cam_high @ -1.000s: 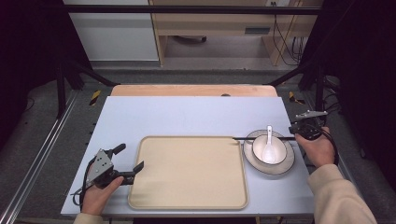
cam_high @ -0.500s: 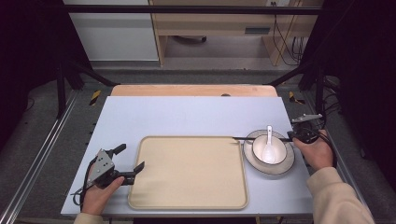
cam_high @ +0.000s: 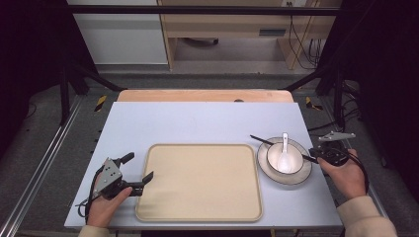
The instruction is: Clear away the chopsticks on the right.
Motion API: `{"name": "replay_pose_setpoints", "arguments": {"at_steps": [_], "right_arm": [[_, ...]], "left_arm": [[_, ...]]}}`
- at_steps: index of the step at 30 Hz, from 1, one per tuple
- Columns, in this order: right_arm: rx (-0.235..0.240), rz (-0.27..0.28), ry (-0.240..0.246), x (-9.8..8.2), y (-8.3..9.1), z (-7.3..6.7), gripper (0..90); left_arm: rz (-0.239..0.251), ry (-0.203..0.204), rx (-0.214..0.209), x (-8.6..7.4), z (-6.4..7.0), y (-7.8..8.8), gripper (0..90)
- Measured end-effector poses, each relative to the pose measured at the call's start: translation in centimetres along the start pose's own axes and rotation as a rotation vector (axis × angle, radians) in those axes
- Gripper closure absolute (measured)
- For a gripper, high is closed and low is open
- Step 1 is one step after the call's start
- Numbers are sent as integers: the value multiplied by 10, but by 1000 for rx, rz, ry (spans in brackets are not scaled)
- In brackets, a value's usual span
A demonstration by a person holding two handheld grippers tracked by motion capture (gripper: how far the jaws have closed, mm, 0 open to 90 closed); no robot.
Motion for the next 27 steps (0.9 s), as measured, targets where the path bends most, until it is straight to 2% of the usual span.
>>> {"name": "replay_pose_setpoints", "arguments": {"at_steps": [3,6,9,12,27], "right_arm": [[55,8,34,0,-1,-2,780],[76,1,55,-1,-5,-3,767],[87,6,58,-1,-7,-1,768],[85,2,38,-1,-9,0,776],[126,-5,80,8,-22,-3,806]], "left_arm": [[-3,-3,0,0,0,0,56],[-2,-2,-1,0,0,0,57],[1,-1,-1,0,0,0,57],[-2,-1,0,0,0,0,57],[-5,-1,0,-1,0,0,59]]}}
Point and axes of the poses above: each handheld gripper's, and its own axes: y roughly backward along the jaws, x roughly out of its top, z roughly to its right, the point moved 2 cm from there along -y, roughly forward along the jaws, and after that the axes turned 1 degree about y, right-handed, at the moved point
